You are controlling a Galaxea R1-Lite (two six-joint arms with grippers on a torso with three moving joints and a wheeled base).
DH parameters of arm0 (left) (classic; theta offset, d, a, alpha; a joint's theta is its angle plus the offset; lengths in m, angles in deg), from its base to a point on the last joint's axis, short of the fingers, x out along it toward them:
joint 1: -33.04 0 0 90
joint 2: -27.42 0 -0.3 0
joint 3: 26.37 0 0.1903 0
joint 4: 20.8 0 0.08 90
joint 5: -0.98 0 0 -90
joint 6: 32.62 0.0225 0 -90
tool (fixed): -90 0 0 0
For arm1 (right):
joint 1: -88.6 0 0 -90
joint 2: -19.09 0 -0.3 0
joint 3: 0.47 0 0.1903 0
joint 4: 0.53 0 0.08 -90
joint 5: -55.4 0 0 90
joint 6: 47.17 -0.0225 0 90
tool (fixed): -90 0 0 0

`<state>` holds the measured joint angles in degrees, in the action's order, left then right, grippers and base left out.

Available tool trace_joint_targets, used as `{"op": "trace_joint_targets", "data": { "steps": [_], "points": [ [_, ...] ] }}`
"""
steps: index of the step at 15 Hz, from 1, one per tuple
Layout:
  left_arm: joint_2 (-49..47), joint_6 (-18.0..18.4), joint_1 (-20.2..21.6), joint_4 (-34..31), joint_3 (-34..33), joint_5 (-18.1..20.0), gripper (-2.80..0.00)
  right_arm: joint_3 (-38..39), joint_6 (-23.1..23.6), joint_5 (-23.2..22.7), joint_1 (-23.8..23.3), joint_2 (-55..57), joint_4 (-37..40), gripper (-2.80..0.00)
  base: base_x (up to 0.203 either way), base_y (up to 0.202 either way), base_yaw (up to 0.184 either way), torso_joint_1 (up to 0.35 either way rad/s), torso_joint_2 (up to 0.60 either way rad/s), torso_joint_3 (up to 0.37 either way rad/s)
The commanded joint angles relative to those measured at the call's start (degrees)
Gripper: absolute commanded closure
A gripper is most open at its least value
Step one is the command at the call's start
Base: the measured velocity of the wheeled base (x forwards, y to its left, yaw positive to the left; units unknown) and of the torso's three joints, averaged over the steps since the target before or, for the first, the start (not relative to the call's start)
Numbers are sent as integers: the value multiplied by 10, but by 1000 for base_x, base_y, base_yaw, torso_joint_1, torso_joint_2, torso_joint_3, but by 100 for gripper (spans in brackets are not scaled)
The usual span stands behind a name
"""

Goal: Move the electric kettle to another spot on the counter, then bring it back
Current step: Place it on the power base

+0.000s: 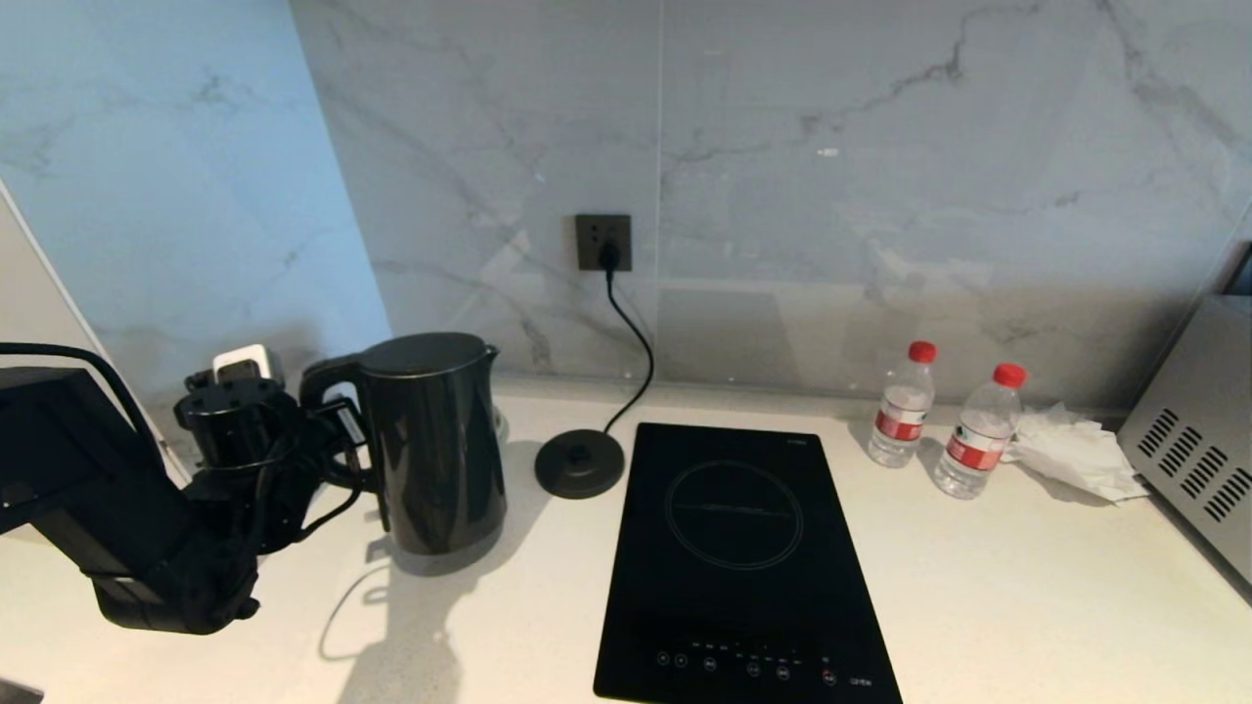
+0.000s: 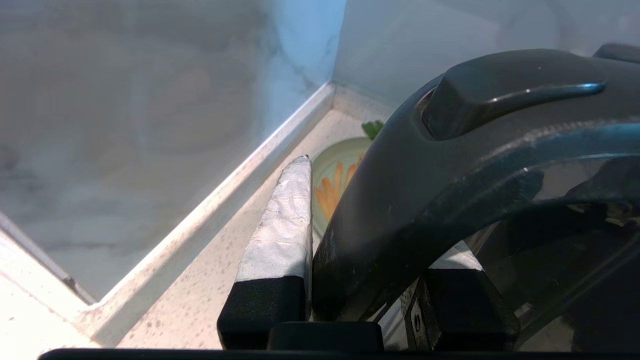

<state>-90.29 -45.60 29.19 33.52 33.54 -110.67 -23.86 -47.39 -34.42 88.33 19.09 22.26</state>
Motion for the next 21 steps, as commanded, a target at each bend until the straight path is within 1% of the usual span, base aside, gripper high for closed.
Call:
{"op": "trace_joint_targets", "data": {
  "steps": [1, 3, 6, 10, 14, 17, 21],
  "points": [
    [12, -2, -19, -2, 18, -9, 0, 0, 0, 0, 0, 0, 0, 0, 0, 0, 0, 0, 0, 0],
    [7, -1, -38, -12, 43, -28, 0, 0, 0, 0, 0, 0, 0, 0, 0, 0, 0, 0, 0, 0],
    [9, -2, -62, -44, 71, -36, 0, -1, 0, 0, 0, 0, 0, 0, 0, 0, 0, 0, 0, 0],
    [-2, -2, -101, -58, 106, -65, 0, 0, 0, 0, 0, 0, 0, 0, 0, 0, 0, 0, 0, 0],
    [-20, -2, -132, -62, 123, -71, 0, 0, 0, 0, 0, 0, 0, 0, 0, 0, 0, 0, 0, 0],
    [-45, -2, -147, -80, 165, -104, 0, 0, 0, 0, 0, 0, 0, 0, 0, 0, 0, 0, 0, 0],
    [-54, -2, -171, -114, 205, -111, 0, 0, 0, 0, 0, 0, 0, 0, 0, 0, 0, 0, 0, 0]
  ]
}}
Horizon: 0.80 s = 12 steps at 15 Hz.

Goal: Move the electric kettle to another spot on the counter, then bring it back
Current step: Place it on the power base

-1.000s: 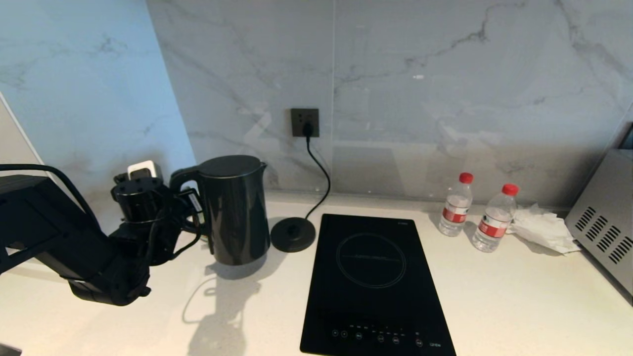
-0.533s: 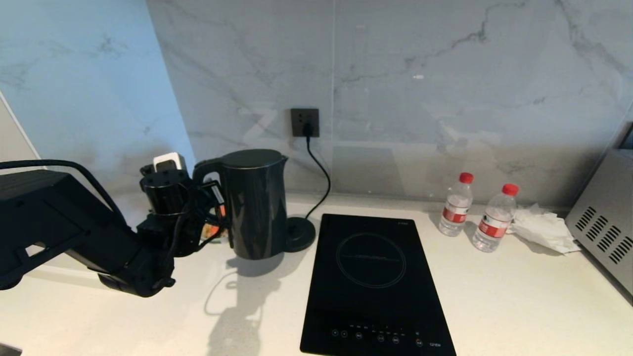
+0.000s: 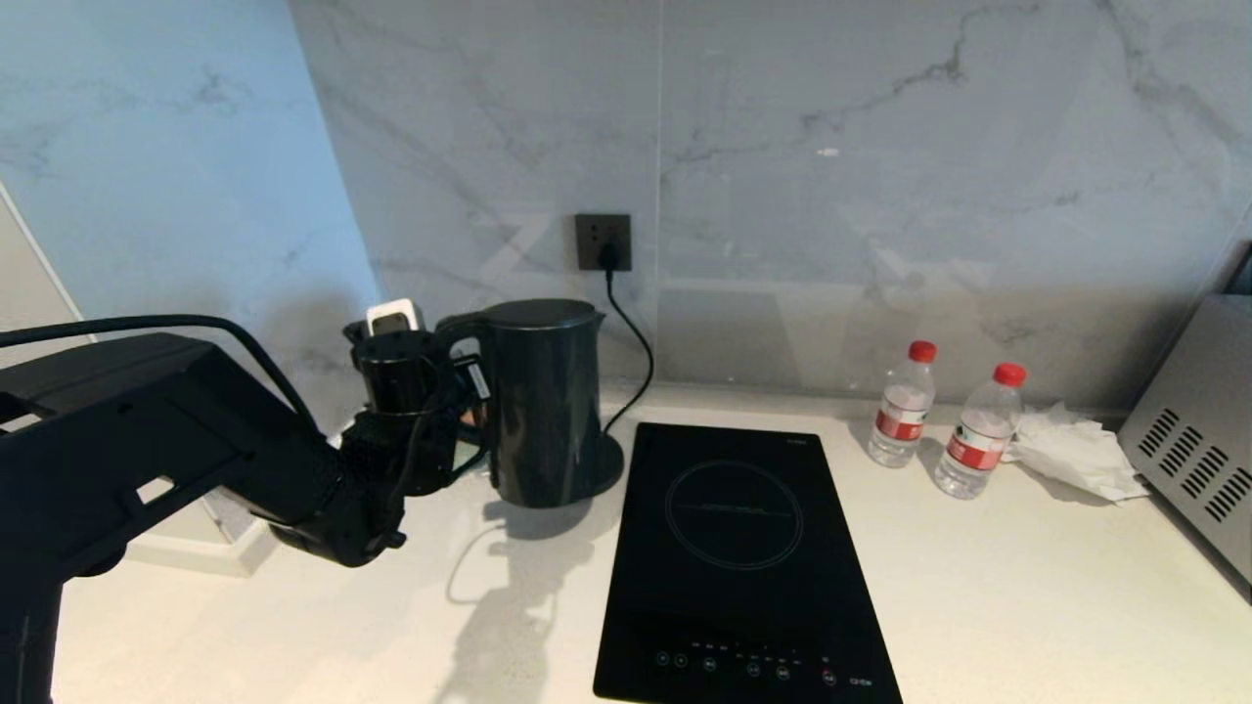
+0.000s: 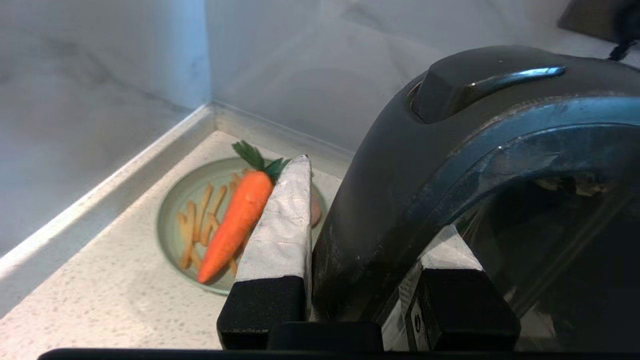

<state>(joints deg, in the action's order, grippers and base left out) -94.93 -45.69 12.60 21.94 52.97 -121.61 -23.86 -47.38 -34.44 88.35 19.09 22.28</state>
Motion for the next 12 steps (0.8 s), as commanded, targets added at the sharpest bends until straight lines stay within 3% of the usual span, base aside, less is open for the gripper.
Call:
{"op": "trace_joint_targets", "data": {
  "steps": [1, 12],
  "points": [
    [-13, -1, -6, -4, 23, -5, 0, 0, 0, 0, 0, 0, 0, 0, 0, 0, 0, 0, 0, 0],
    [-60, 0, -39, -8, 68, -28, 0, 0, 0, 0, 0, 0, 0, 0, 0, 0, 0, 0, 0, 0]
  ]
}}
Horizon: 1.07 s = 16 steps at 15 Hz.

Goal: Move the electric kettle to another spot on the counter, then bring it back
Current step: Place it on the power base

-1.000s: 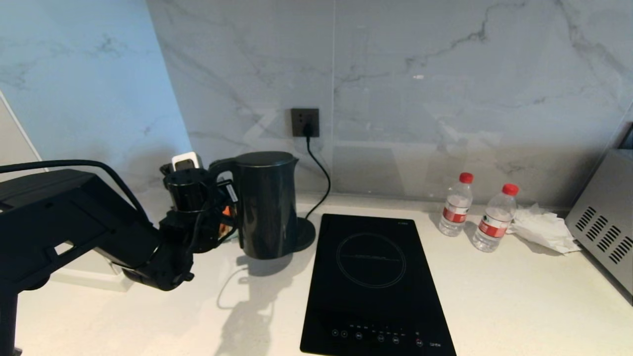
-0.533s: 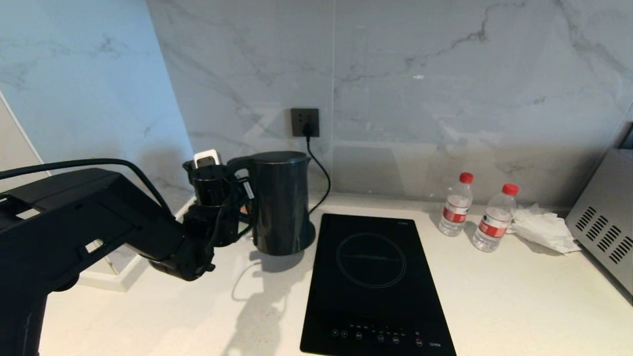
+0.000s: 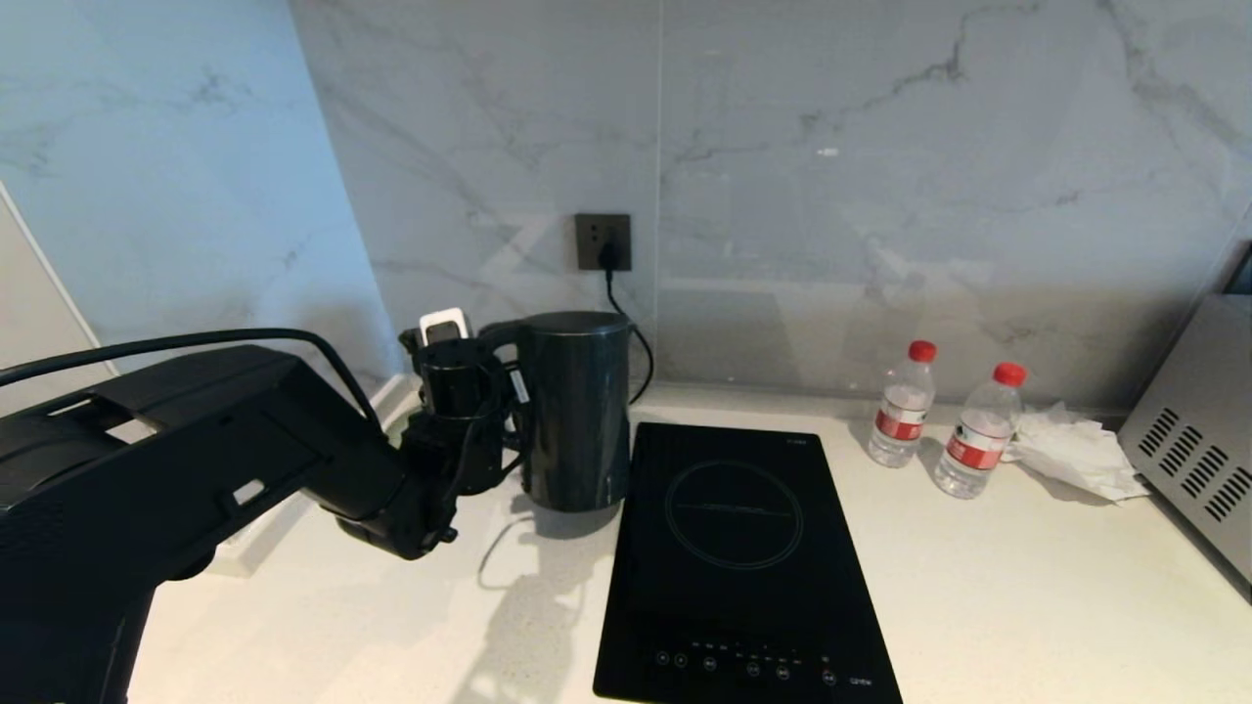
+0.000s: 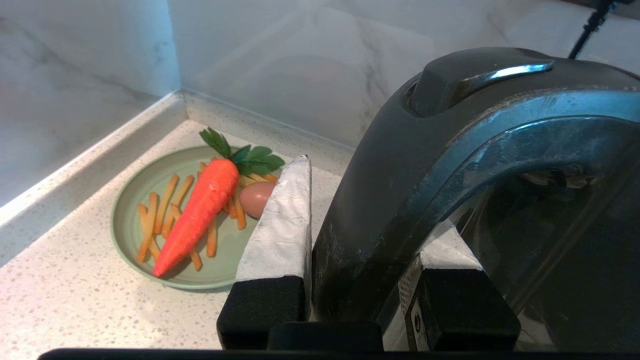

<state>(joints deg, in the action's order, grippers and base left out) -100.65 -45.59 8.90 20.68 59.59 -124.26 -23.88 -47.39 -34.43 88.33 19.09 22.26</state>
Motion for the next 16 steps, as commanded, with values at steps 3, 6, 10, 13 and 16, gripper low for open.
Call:
{"op": "trace_joint_targets", "data": {
  "steps": [3, 6, 10, 13, 16],
  "points": [
    [-5, -2, -5, 6, 0, -3, 0, 0, 0, 0, 0, 0, 0, 0, 0, 0, 0, 0, 0, 0],
    [-4, -2, -3, 7, -4, -3, 0, 0, 0, 0, 0, 0, 0, 0, 0, 0, 0, 0, 0, 0],
    [-10, -2, -5, 8, -3, -2, 0, 0, 0, 0, 0, 0, 0, 0, 0, 0, 0, 0, 0, 0],
    [-9, -2, -9, 7, 5, -1, 0, 0, 0, 0, 0, 0, 0, 0, 0, 0, 0, 0, 0, 0],
    [-16, -1, -14, 5, 21, -2, 0, 0, 0, 0, 0, 0, 0, 0, 0, 0, 0, 0, 0, 0]
  ]
}}
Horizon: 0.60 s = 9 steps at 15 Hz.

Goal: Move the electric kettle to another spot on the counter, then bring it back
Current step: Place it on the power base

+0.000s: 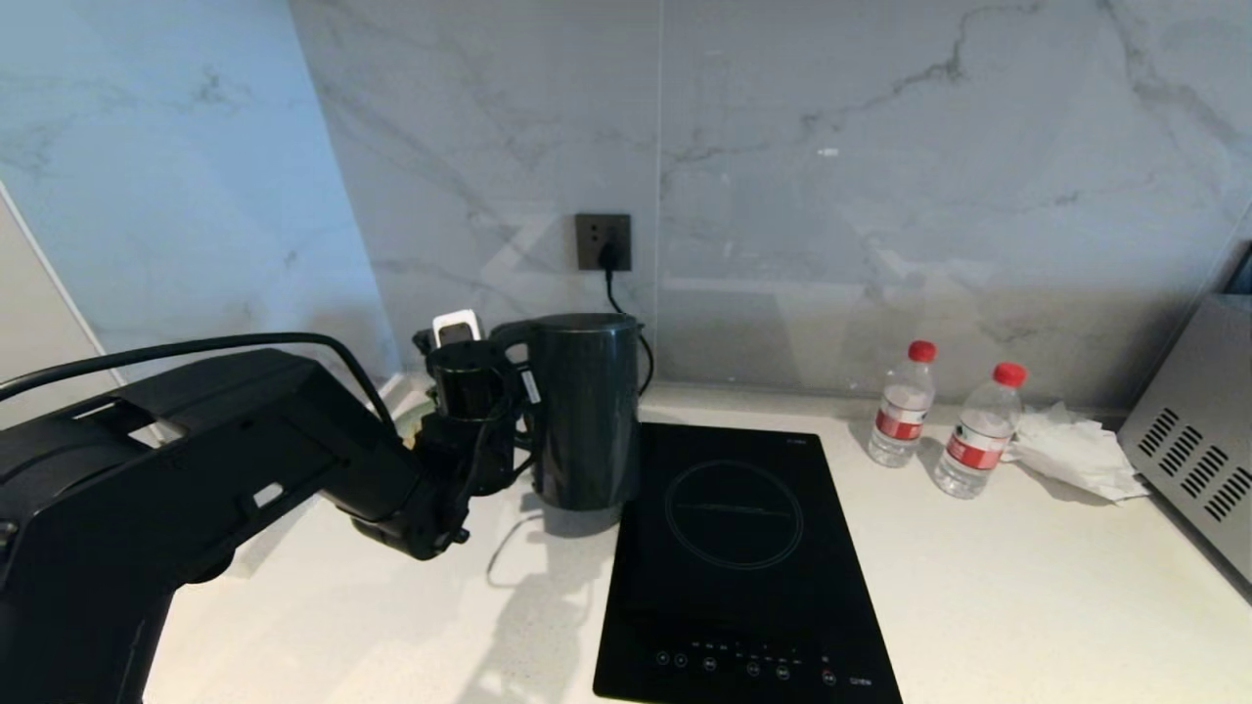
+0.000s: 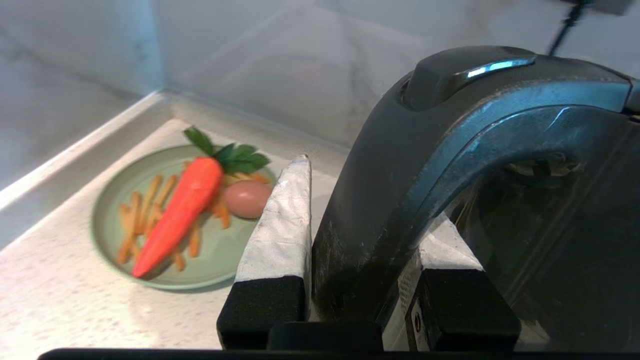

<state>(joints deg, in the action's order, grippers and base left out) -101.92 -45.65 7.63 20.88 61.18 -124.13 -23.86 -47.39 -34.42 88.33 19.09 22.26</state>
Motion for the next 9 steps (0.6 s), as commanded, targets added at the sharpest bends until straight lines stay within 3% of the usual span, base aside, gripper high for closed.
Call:
{"op": "trace_joint_targets", "data": {
  "steps": [1, 9],
  "points": [
    [-4, -1, -1, 3, 7, -3, 0, 0, 0, 0, 0, 0, 0, 0, 0, 0, 0, 0, 0, 0],
    [-32, -1, -2, -22, 72, -4, 0, 0, 0, 0, 0, 0, 0, 0, 0, 0, 0, 0, 0, 0]
  ]
}}
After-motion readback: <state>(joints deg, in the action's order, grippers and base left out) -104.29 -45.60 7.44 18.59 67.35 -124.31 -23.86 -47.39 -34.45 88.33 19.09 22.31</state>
